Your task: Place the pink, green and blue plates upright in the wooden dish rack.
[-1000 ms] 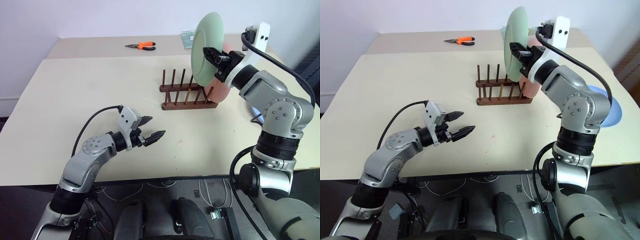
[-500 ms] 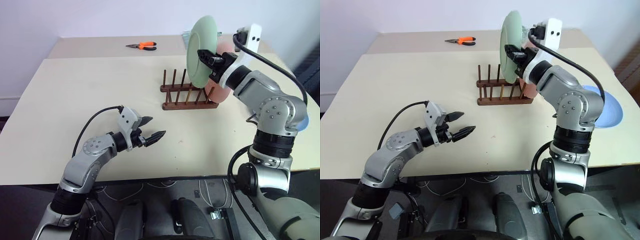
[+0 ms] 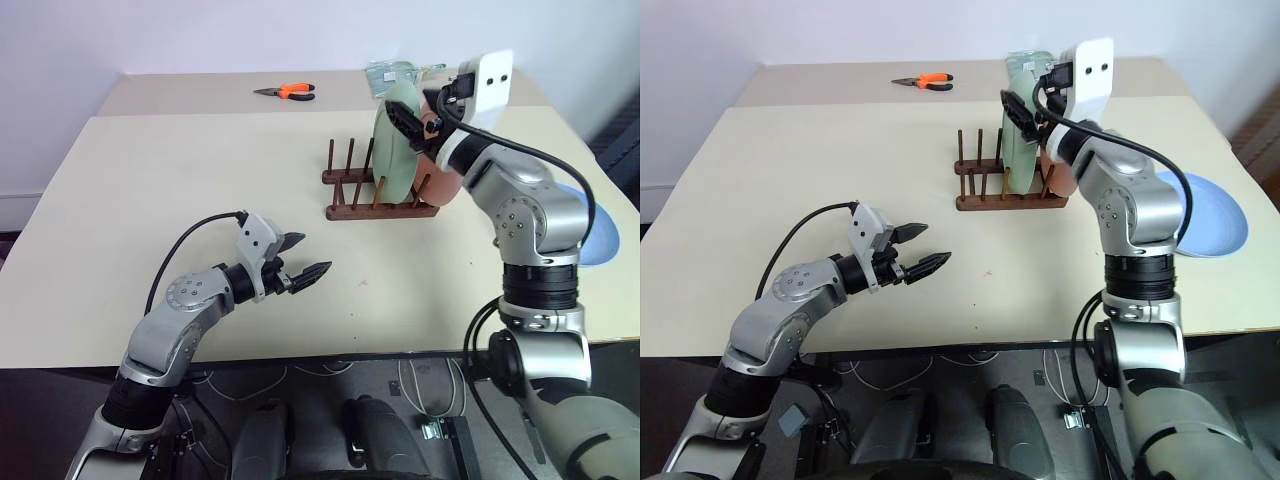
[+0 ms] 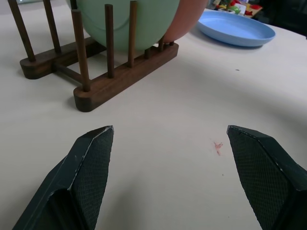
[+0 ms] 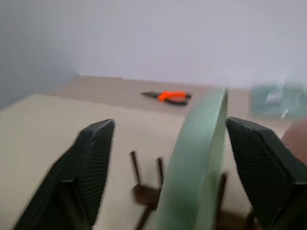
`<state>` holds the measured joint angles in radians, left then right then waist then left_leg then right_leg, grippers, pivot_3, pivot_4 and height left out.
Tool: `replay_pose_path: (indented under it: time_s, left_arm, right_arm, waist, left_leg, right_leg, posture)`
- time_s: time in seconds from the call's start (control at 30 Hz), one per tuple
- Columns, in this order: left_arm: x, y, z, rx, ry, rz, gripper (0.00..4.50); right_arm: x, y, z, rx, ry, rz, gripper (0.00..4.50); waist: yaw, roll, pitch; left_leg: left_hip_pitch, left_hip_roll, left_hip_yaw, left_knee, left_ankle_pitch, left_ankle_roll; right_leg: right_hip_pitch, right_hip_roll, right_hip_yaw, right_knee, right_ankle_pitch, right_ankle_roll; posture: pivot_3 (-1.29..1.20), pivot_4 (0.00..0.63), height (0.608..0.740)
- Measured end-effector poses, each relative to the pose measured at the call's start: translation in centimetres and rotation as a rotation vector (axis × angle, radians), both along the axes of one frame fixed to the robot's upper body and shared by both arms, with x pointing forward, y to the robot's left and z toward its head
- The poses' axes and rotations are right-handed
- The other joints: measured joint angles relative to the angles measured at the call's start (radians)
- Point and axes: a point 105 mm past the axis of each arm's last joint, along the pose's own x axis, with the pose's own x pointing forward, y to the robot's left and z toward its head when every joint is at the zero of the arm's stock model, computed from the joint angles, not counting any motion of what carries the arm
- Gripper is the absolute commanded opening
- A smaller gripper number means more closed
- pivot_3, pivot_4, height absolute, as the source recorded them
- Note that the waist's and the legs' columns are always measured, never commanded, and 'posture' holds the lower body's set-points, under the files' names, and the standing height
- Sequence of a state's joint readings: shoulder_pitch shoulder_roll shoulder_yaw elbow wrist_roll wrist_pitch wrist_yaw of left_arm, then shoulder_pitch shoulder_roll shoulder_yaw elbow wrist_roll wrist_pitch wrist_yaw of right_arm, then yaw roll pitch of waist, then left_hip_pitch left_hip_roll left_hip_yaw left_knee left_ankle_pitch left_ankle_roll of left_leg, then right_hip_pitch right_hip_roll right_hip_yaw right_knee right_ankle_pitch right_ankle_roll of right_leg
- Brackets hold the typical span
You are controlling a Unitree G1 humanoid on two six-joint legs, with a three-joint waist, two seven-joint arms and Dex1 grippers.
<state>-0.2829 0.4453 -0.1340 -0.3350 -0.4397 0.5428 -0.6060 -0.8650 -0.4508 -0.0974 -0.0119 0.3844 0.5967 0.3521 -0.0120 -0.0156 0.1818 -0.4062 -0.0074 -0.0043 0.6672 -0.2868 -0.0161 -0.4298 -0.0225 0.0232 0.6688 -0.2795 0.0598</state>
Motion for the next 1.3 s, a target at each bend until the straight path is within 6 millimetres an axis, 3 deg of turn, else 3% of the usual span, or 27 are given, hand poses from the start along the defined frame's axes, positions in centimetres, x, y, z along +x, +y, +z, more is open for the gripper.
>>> replay_pose_path:
  time_s: [0.13, 0.17, 0.23, 0.3, 0.37, 0.47, 0.53, 0.83, 0.87, 1.13, 1.3]
  left_arm:
    - [0.0, 0.0, 0.0, 0.004, -0.003, 0.000, 3.91]
    - [-0.1, 0.0, 0.0, 0.006, -0.006, -0.002, 3.91]
    - [0.0, 0.0, 0.0, 0.014, -0.011, -0.001, 3.91]
    - [-0.1, -0.1, 0.1, 0.014, -0.013, -0.015, 3.91]
    - [-0.2, -0.5, 0.1, 0.014, -0.011, -0.041, 3.91]
    - [-0.4, -1.1, 0.0, 0.020, -0.010, -0.089, 3.91]
    - [-0.6, -1.6, 0.0, 0.020, -0.014, -0.118, 3.91]
    - [-0.9, -2.3, 0.6, -0.002, -0.025, -0.169, 3.91]
    - [-0.9, -2.2, 0.6, -0.001, -0.025, -0.166, 3.91]
    - [-1.0, -1.6, -0.2, 0.017, -0.013, -0.131, 3.91]
    - [-1.2, -1.6, -0.1, 0.015, -0.017, -0.129, 3.91]
  right_arm:
    - [-3.2, -1.0, 3.3, -0.145, -0.174, 0.069, 3.64]
    - [-4.3, -1.7, 3.6, -0.179, -0.187, 0.099, 3.91]
    - [-5.6, -4.2, 3.5, -0.224, -0.161, 0.099, 4.46]
    - [-6.2, -8.0, 2.6, -0.251, -0.099, 0.013, 4.46]
    - [-6.5, -11.5, 0.6, -0.290, 0.001, -0.096, 4.46]
    - [-6.8, -14.5, -4.7, -0.390, 0.195, -0.186, 4.46]
    - [-6.7, -15.4, -8.2, -0.421, 0.309, -0.218, 4.46]
    - [-5.1, -18.3, -16.9, -0.617, 0.488, -0.405, 4.46]
    - [-5.0, -18.7, -17.8, -0.640, 0.510, -0.417, 3.92]
    - [-3.9, -21.1, -19.0, -0.759, 0.482, -0.517, 0.18]
    - [-3.4, -20.8, -18.3, -0.795, 0.439, -0.521, 0.03]
  waist:
    - [0.002, 0.000, 0.000]
    - [0.005, 0.000, 0.000]
    - [0.010, 0.000, 0.000]
    - [0.016, 0.000, 0.000]
    - [0.020, 0.000, 0.000]
    - [0.019, 0.000, 0.000]
    - [0.012, 0.002, -0.001]
    - [0.000, 0.003, -0.002]
    - [0.000, 0.003, -0.002]
    - [0.002, 0.003, -0.002]
    - [0.001, 0.004, -0.002]
  left_leg:
    - [0.000, 0.000, 0.000, 0.000, 0.000, 0.000]
    - [0.000, 0.000, -0.001, 0.000, 0.000, 0.001]
    - [0.000, 0.000, -0.001, 0.000, -0.001, 0.001]
    - [0.000, 0.000, 0.000, 0.001, 0.000, 0.002]
    - [0.001, 0.000, 0.000, 0.001, 0.000, 0.003]
    - [0.002, 0.000, 0.001, 0.001, 0.000, 0.003]
    - [0.002, 0.000, 0.002, 0.001, 0.000, 0.003]
    - [0.003, -0.001, 0.003, 0.001, 0.001, 0.003]
    - [0.003, -0.001, 0.003, 0.001, 0.001, 0.003]
    - [0.004, -0.001, 0.003, 0.002, 0.001, 0.003]
    - [0.004, -0.001, 0.003, 0.002, 0.001, 0.003]
  right_leg:
    - [0.000, 0.000, 0.000, 0.000, 0.000, 0.000]
    - [0.001, 0.000, -0.001, -0.001, 0.000, 0.000]
    - [0.003, -0.001, -0.001, -0.003, 0.000, 0.001]
    - [0.003, -0.001, -0.001, -0.003, 0.001, 0.002]
    - [0.003, -0.001, -0.001, -0.003, 0.001, 0.002]
    - [0.004, -0.001, 0.000, -0.002, 0.001, 0.002]
    - [0.004, -0.001, 0.001, -0.001, 0.001, 0.002]
    - [0.004, 0.000, 0.001, 0.000, 0.001, 0.002]
    - [0.004, 0.000, 0.001, 0.000, 0.001, 0.002]
    - [0.005, -0.001, 0.002, 0.000, 0.001, 0.002]
    - [0.005, -0.001, 0.002, 0.000, 0.001, 0.003]
  posture:
    - [0.00, 0.150, 0.740]
    - [0.00, 0.150, 0.740]
    - [0.00, 0.150, 0.740]
    - [0.00, 0.150, 0.740]
    - [0.00, 0.150, 0.740]
    - [0.00, 0.150, 0.740]
    - [0.00, 0.150, 0.740]
    - [0.00, 0.150, 0.740]
    - [0.00, 0.150, 0.740]
    - [0.00, 0.150, 0.740]
    - [0.00, 0.150, 0.740]
